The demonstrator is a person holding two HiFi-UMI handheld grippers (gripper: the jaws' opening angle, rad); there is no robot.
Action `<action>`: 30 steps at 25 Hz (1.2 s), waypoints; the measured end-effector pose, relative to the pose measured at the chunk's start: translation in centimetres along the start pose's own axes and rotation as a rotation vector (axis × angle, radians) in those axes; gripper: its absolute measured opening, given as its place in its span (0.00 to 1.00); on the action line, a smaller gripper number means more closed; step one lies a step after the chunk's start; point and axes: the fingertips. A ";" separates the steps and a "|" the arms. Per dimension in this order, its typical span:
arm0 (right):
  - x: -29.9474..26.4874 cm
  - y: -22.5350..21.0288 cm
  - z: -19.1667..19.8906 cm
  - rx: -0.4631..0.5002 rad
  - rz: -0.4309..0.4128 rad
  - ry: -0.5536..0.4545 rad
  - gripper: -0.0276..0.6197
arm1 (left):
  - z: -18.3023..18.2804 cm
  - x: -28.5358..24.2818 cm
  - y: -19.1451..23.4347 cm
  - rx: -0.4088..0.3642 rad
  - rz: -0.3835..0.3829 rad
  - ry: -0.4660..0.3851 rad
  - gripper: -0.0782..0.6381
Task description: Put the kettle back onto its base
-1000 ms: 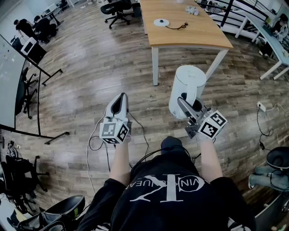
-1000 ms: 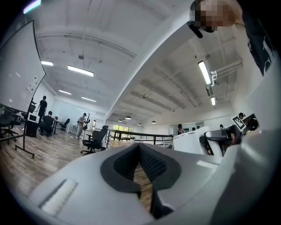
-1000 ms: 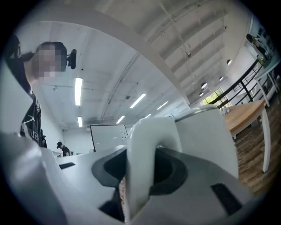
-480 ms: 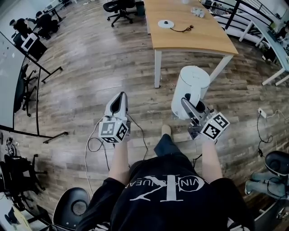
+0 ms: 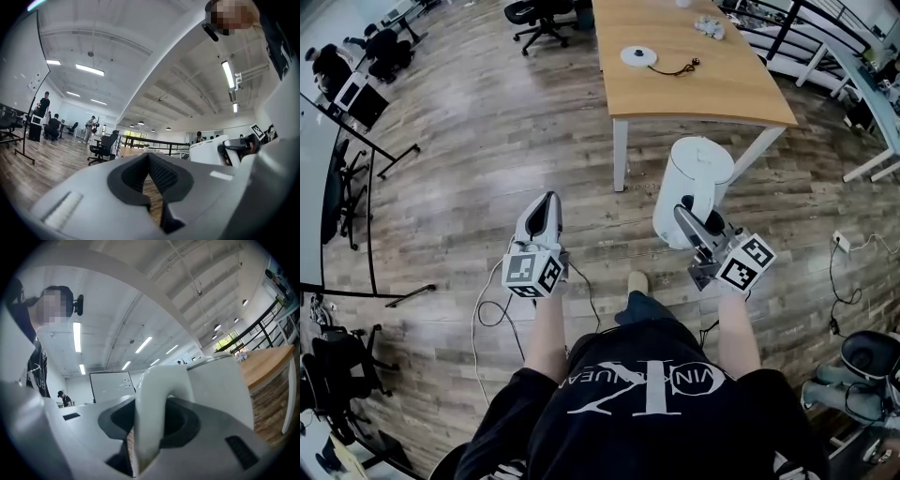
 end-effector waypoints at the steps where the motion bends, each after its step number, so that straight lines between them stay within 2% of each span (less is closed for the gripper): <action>1: -0.6 -0.6 -0.2 0.000 0.001 0.003 0.26 | 0.0 -0.7 0.5 0.001 0.000 0.003 0.12; 11: -6.3 -6.3 -2.2 -0.004 -0.039 0.025 0.26 | -0.2 -7.2 4.1 -0.022 -0.042 0.015 0.12; 17: -11.0 -10.8 -3.8 -0.001 -0.093 0.048 0.26 | 0.3 -13.6 6.5 -0.011 -0.070 -0.009 0.12; 30: -11.9 -10.7 -5.2 0.018 -0.134 0.020 0.26 | 1.0 -14.4 6.7 -0.030 -0.057 -0.013 0.12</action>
Point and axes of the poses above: the fingertips, and each gripper's own axes: x backward along the fingers, y to its left, z out of its underside, and after that the axes turned 15 degrees about z, right-handed
